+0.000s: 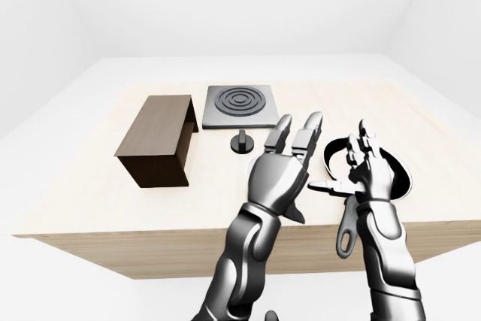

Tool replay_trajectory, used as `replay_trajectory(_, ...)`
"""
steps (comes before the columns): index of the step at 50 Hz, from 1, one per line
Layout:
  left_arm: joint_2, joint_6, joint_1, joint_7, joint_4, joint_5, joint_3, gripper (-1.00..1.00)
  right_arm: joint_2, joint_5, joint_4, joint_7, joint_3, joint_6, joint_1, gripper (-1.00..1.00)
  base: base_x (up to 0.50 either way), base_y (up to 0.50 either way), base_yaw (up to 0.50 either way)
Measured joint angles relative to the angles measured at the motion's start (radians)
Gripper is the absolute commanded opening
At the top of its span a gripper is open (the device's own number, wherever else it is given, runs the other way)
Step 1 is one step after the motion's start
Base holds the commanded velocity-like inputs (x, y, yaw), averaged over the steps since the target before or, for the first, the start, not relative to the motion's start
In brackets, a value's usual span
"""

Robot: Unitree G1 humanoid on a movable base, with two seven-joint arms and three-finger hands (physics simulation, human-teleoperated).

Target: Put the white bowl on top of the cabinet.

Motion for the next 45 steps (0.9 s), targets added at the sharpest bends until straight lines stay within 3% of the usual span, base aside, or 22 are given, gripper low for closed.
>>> replay_trajectory(11, -0.022, 0.000, -0.025, -0.010, 0.072, 0.091, 0.034, 1.00, -0.006, 0.016, -0.018, 0.002, -0.013, 0.000, -0.001, 1.00, 0.00, 0.00, 0.00)
replay_trajectory(24, -0.034, 0.000, -0.091, 0.041, 0.164, 0.133, 0.114, 1.00, -0.005, 0.025, -0.043, 0.009, -0.019, 0.000, 0.010, 1.00, 0.00, 0.00, 0.00)
replay_trajectory(41, -0.023, 0.000, -0.019, -0.006, 0.271, 0.253, 0.058, 1.00, -0.009, 0.039, -0.058, 0.010, -0.031, 0.000, 0.007, 1.00, 0.00, 0.00, 0.00)
replay_trajectory(45, -0.022, 0.000, -0.061, -0.003, 0.325, 0.271, 0.101, 1.00, -0.009, 0.041, -0.061, 0.011, -0.032, 0.000, 0.007, 1.00, 0.00, 0.00, 0.00)
